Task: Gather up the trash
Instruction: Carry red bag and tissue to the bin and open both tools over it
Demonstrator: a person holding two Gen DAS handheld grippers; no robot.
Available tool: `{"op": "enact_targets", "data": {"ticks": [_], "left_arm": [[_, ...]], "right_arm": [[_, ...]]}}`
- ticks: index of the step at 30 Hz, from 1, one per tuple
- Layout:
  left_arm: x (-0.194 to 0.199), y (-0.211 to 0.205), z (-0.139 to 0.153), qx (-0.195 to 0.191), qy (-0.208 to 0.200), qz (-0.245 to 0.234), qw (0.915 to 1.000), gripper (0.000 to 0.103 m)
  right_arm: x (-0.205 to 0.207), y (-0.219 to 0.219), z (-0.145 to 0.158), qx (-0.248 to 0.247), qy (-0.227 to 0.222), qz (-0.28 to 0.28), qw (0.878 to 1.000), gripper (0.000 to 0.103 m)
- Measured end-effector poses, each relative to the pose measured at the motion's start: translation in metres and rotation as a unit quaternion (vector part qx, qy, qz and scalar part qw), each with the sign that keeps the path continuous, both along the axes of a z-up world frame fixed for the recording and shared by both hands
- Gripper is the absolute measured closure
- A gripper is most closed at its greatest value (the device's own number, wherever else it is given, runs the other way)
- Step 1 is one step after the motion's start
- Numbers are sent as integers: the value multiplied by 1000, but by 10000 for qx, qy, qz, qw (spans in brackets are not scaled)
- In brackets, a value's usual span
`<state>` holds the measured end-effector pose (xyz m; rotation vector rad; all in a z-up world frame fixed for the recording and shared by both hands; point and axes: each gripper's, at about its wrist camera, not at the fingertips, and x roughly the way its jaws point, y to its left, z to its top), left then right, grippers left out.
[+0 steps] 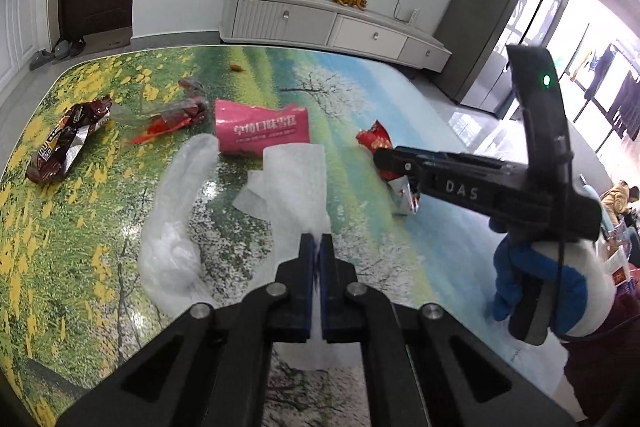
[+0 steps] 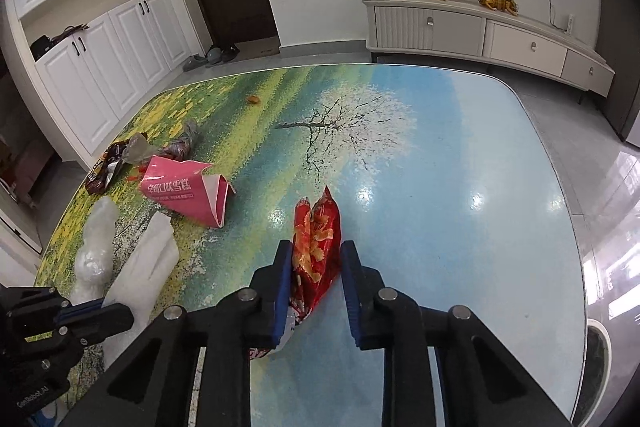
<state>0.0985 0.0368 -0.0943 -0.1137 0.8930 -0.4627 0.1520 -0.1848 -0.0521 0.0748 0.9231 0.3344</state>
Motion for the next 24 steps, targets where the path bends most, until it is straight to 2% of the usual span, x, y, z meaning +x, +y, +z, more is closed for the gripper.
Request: {"op": "enact_targets", "data": {"ticks": [4, 7, 13, 18, 24], "left_arm": [[-11, 1, 14, -121, -45, 25, 9999, 101], [-17, -5, 25, -51, -148, 29, 9999, 101], [-29, -34, 46, -89, -275, -274, 9992, 101], [-31, -86, 60, -77, -311, -780, 9964, 101], [-19, -180, 59, -93, -71, -1553, 9878, 101]], "right_arm": [[-17, -15, 9, 150, -124, -52, 9998, 83], [-34, -34, 21, 251, -280, -153, 9992, 83], [-72, -92, 44, 326, -588, -626, 9958, 83], [-107, -159, 46, 239, -698, -1245, 9895, 83], [-139, -249, 21, 239, -468, -2124, 9758, 83]]}}
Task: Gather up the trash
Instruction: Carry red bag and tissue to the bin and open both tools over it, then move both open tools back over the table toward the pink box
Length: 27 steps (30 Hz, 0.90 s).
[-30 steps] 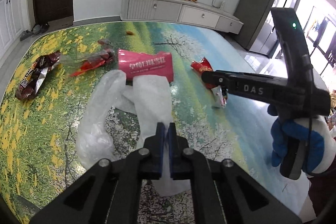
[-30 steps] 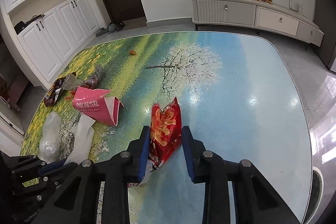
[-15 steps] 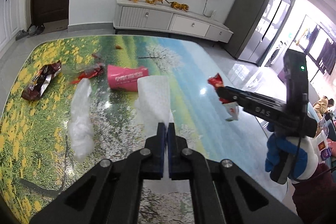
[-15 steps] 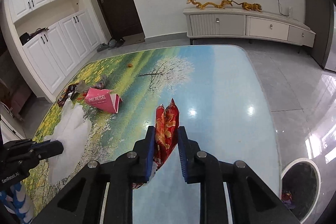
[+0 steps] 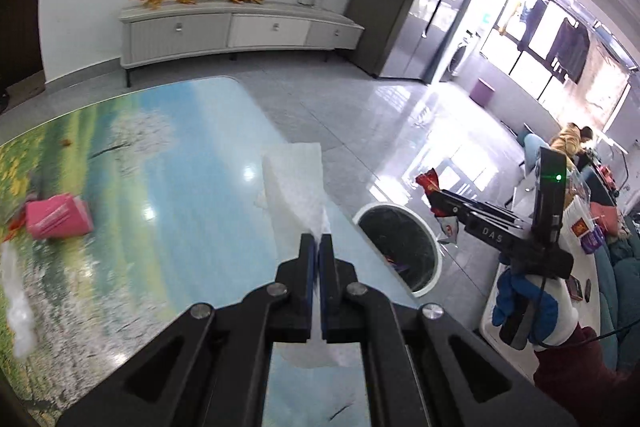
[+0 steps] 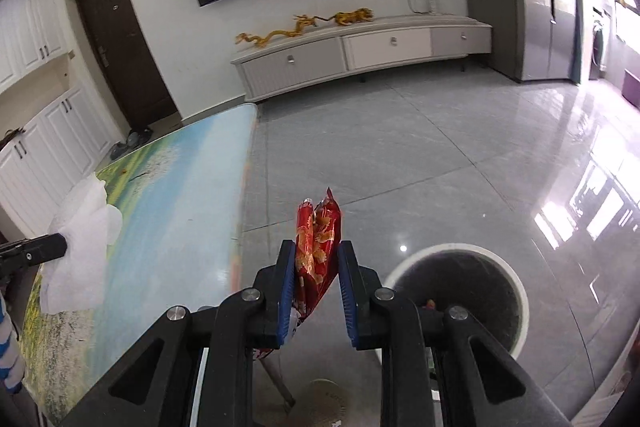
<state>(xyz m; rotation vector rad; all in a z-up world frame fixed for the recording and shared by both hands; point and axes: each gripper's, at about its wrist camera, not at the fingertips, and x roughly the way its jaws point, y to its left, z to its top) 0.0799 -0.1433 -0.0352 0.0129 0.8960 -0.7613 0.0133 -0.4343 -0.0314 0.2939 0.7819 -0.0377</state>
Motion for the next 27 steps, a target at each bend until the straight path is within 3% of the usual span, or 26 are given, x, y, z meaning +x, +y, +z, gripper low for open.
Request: {"op": "enact_targets", "data": {"ticks": [7, 14, 16, 18, 19, 22, 27], "left_arm": [[20, -134, -30, 269, 490, -810, 9951, 101], [38, -230, -67, 429, 935, -1122, 9883, 99], [43, -246, -75, 425, 1080, -1134, 9867, 98], [47, -256, -84, 391, 1292, -1179, 9838, 96], [49, -259, -88, 381, 1389, -1165, 9827, 90], [52, -261, -90, 294, 1506, -1087, 9822, 68], [41, -252, -77, 368, 1217, -1095, 9858, 65]], "right_arm": [[-15, -81, -46, 242, 404, -790, 9958, 82], [-15, -124, -83, 387, 778, -1137, 9897, 76], [-17, -131, -89, 389, 876, -1202, 9881, 74], [-20, -135, -94, 377, 949, -1259, 9868, 55], [-22, -139, -95, 361, 974, -1302, 9860, 53], [-28, -144, -96, 391, 983, -1370, 9849, 53], [-35, -145, -88, 416, 930, -1470, 9839, 53]]}}
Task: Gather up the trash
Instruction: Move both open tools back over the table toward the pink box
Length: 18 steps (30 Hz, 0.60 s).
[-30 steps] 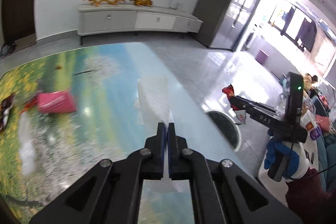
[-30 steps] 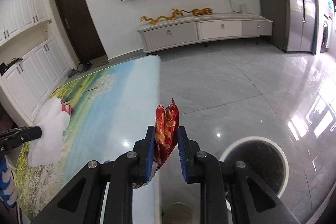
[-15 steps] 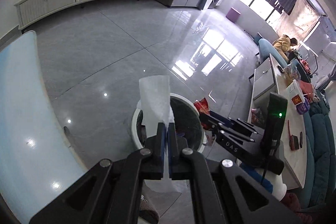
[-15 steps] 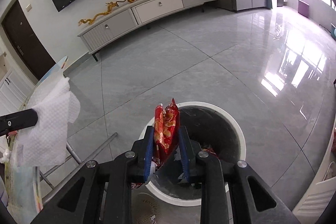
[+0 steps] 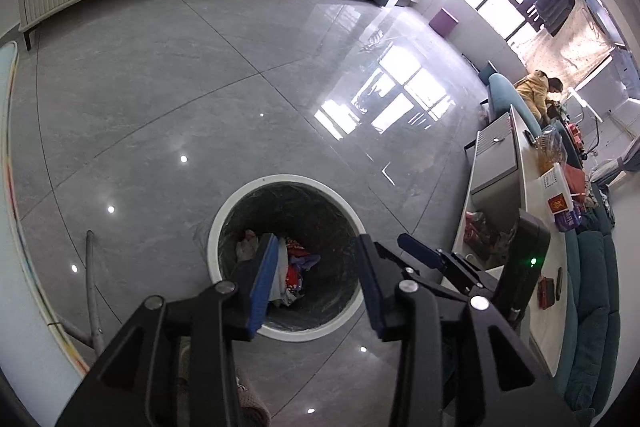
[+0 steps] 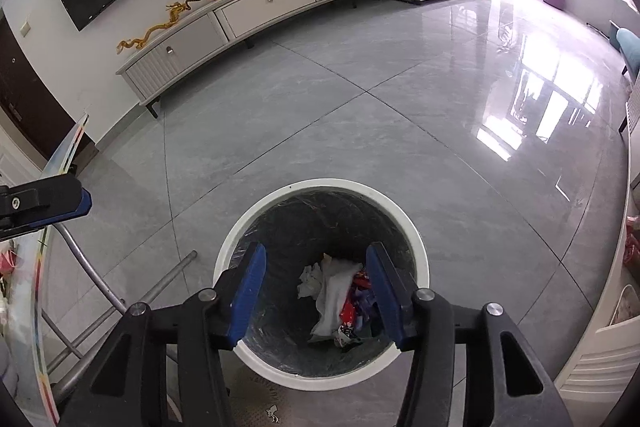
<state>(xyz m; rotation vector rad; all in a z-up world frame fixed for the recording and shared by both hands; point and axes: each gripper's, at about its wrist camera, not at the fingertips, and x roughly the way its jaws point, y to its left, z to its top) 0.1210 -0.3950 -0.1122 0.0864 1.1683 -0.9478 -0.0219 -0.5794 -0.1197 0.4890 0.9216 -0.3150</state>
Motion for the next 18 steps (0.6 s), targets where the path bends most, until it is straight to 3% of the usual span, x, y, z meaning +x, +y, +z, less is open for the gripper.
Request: {"op": "enact_targets", "data": {"ticks": [9, 18], "left_arm": [[-26, 76, 44, -50, -1100, 328, 9934, 65], [-54, 179, 88, 85, -2095, 821, 9743, 65]], "right_arm": [[-15, 17, 44, -270, -369, 60, 9989, 52], [-29, 58, 96, -525, -808, 257, 9950, 51]]}}
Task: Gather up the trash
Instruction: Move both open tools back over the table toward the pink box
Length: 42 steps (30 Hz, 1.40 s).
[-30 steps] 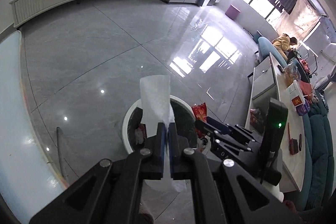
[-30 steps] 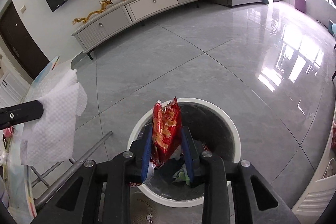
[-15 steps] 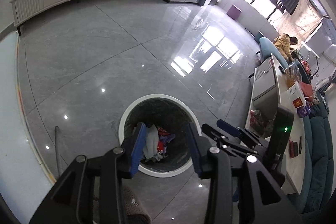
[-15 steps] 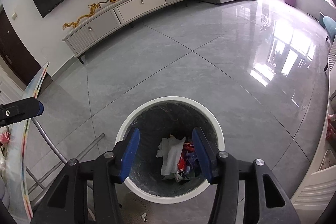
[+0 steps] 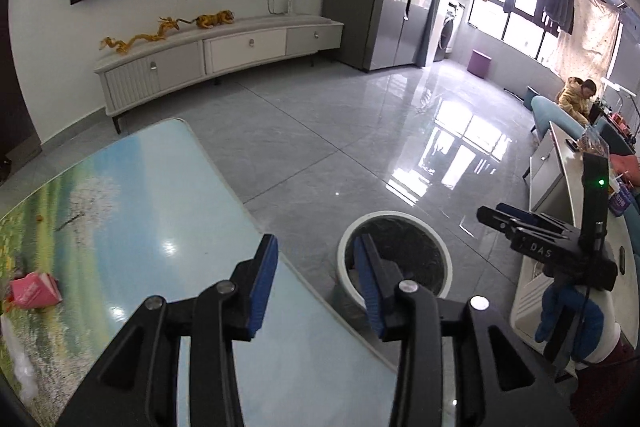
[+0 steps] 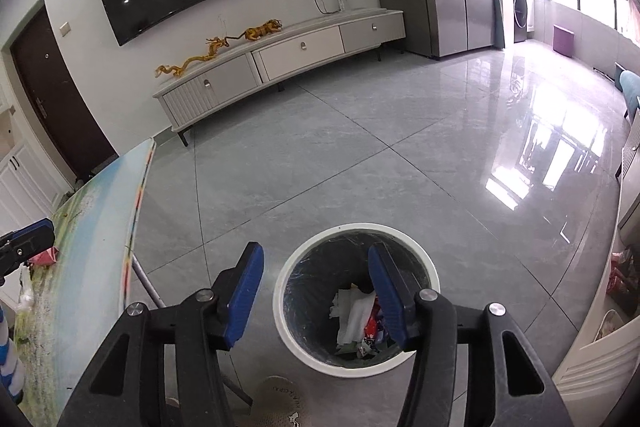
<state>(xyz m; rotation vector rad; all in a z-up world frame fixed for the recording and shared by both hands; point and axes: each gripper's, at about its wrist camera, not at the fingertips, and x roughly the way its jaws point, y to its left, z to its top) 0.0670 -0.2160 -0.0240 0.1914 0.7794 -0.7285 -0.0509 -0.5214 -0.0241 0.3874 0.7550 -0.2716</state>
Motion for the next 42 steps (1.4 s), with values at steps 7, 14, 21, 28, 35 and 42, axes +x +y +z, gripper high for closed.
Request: {"op": "enact_targets", "data": {"ticks": [7, 14, 21, 28, 35, 42], "left_arm": [[-1, 99, 15, -37, -318, 741, 9967, 58], [2, 196, 11, -123, -365, 1658, 9854, 46], [-6, 285, 1, -129, -330, 2396, 9702, 45], [-6, 355, -19, -279, 89, 3034, 9524, 45], [-5, 363, -26, -345, 201, 2937, 9551, 45], [22, 343, -45, -243, 318, 2576, 9654, 45]], "right_arm": [[0, 49, 37, -271, -259, 351, 9987, 46], [12, 101, 65, -530, -486, 826, 9940, 37], [25, 145, 74, -542, -561, 1188, 9898, 35], [38, 185, 73, -593, -454, 1600, 9843, 34], [63, 233, 75, -686, -419, 2247, 9711, 30], [105, 296, 63, -762, -220, 2905, 9536, 29]]}}
